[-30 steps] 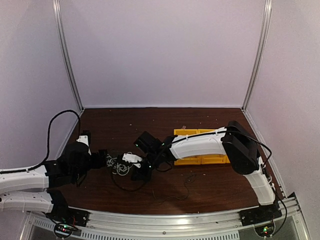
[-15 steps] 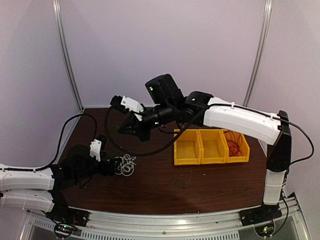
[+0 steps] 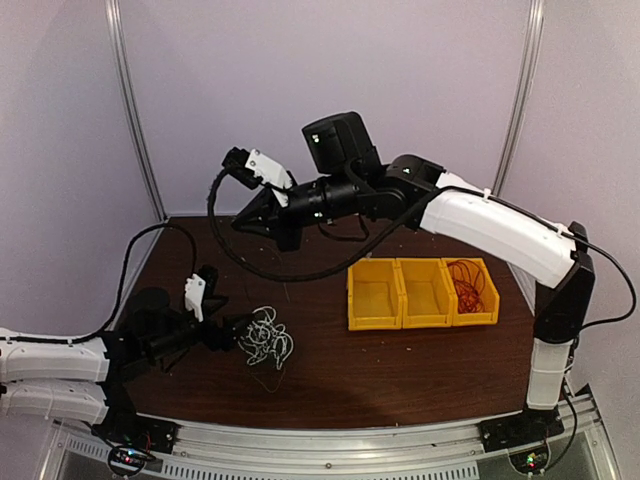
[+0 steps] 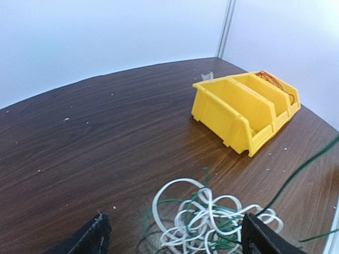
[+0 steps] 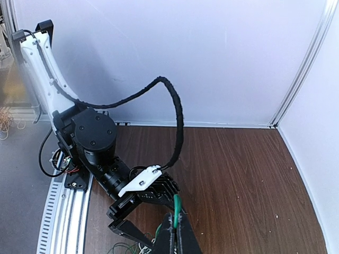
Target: Untangle the cables
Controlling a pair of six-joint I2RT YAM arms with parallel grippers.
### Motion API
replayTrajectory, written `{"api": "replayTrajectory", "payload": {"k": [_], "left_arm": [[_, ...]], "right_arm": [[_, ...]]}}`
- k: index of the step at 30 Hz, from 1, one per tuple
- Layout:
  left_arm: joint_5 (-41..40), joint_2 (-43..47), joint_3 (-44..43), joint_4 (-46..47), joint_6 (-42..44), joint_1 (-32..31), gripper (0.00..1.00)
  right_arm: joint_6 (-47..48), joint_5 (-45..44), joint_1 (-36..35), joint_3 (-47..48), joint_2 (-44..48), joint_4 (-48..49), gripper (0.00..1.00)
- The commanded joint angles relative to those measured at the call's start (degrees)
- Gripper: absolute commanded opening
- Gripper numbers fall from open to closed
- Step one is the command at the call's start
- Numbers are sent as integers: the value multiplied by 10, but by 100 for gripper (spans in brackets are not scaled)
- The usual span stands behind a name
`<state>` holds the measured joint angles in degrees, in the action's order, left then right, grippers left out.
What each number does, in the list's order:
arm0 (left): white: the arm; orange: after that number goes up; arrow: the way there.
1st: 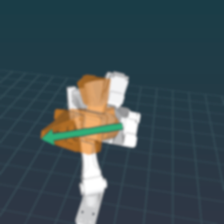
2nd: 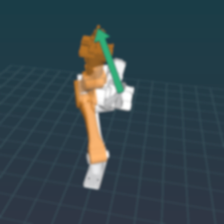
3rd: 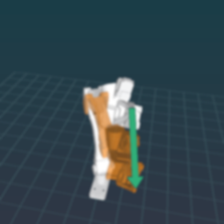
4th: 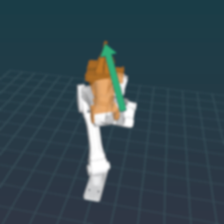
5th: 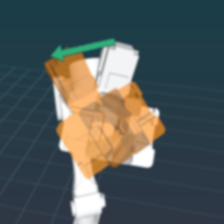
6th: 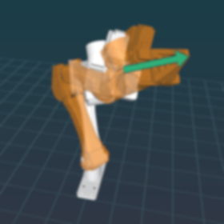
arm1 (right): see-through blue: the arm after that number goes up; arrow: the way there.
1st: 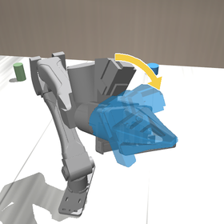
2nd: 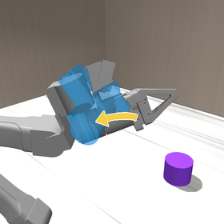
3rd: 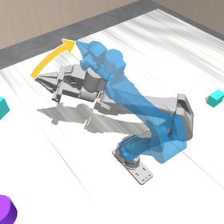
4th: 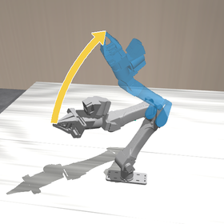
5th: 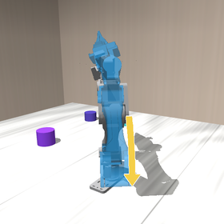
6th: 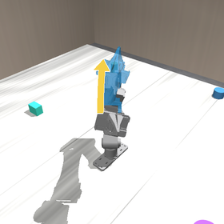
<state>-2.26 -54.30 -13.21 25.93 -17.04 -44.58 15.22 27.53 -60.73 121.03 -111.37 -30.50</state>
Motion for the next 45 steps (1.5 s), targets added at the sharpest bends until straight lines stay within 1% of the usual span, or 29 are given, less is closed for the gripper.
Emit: {"api": "replayTrajectory", "payload": {"k": [1,4,8,9,11,15,17,19,21,25,27,31,33,34,37,40,43,45], "left_arm": [[90,-28,-22,74,29,-3,86],[114,-64,-41,70,34,-9,84],[68,-86,-71,6,16,-17,81],[43,-79,-70,-7,9,-22,80],[32,-44,-52,-24,0,-26,80],[-21,41,-7,-17,-6,-28,73],[-39,61,2,-10,-1,-29,71],[-44,58,-1,8,12,-29,68],[-40,38,-13,23,24,-29,64],[-34,-22,-38,54,46,-29,62],[-41,-49,-49,71,54,-29,60],[-85,-111,-56,106,69,-27,49],[-80,-147,-50,140,70,-18,43],[-73,-166,-47,161,68,-15,42],[-63,-238,-44,216,63,-13,40],[-58,-301,-52,238,60,-13,39],[-68,-334,-46,259,50,-12,40],[-77,-341,-33,276,43,-12,41]], "right_arm": [[4,-14,3,8,-15,-9,0],[8,-22,3,5,-24,-9,0],[12,-32,7,4,-30,-6,0],[11,-32,8,4,-31,-5,0],[11,-30,10,4,-32,-5,0],[11,-22,11,3,-31,-7,0],[9,-15,11,3,-31,-7,0],[7,-11,11,4,-32,-5,0],[7,-10,11,7,-34,-5,0],[6,-14,11,15,-37,-9,0],[5,-12,11,15,-37,-10,0],[2,-5,11,16,-27,-11,0],[0,0,11,17,-19,-11,0],[1,2,11,20,-15,-11,0],[3,9,11,56,-12,-29,0],[6,16,13,73,9,-22,0],[-19,36,25,91,27,4,0],[-23,42,35,153,20,-19,0]]}}
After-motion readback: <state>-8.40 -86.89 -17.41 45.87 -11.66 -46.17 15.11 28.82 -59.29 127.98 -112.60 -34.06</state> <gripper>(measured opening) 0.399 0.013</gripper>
